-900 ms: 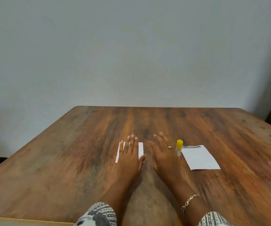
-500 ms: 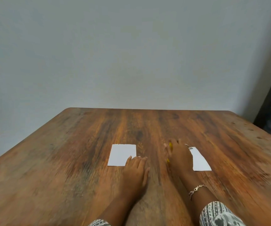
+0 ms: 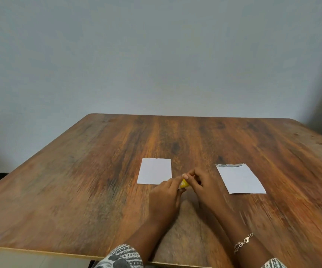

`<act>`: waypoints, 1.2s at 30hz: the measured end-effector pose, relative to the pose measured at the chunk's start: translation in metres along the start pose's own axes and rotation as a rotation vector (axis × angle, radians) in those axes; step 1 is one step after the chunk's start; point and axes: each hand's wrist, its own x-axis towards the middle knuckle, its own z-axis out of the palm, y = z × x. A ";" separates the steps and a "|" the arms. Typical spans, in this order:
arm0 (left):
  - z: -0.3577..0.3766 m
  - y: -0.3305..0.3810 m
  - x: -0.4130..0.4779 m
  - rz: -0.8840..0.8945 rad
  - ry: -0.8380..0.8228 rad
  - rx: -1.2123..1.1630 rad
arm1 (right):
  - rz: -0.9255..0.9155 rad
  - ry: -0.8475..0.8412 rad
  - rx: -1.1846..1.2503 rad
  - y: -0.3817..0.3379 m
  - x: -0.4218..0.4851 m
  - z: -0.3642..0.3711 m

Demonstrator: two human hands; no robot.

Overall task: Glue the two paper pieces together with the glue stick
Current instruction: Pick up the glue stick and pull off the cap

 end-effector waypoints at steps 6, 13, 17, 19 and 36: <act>0.002 -0.004 0.000 -0.068 -0.027 -0.048 | -0.062 -0.107 0.013 0.006 -0.002 -0.005; 0.008 -0.007 -0.001 -0.015 -0.024 -0.047 | 0.011 -0.136 0.032 0.002 -0.003 -0.007; 0.007 -0.007 -0.001 -0.022 0.008 -0.077 | -0.023 -0.187 -0.024 0.000 -0.002 -0.009; 0.007 -0.006 -0.001 -0.030 0.013 -0.101 | -0.030 -0.232 -0.062 0.001 -0.001 -0.013; 0.008 -0.009 -0.002 -0.003 -0.072 -0.113 | -0.048 -0.238 -0.117 0.004 0.004 -0.023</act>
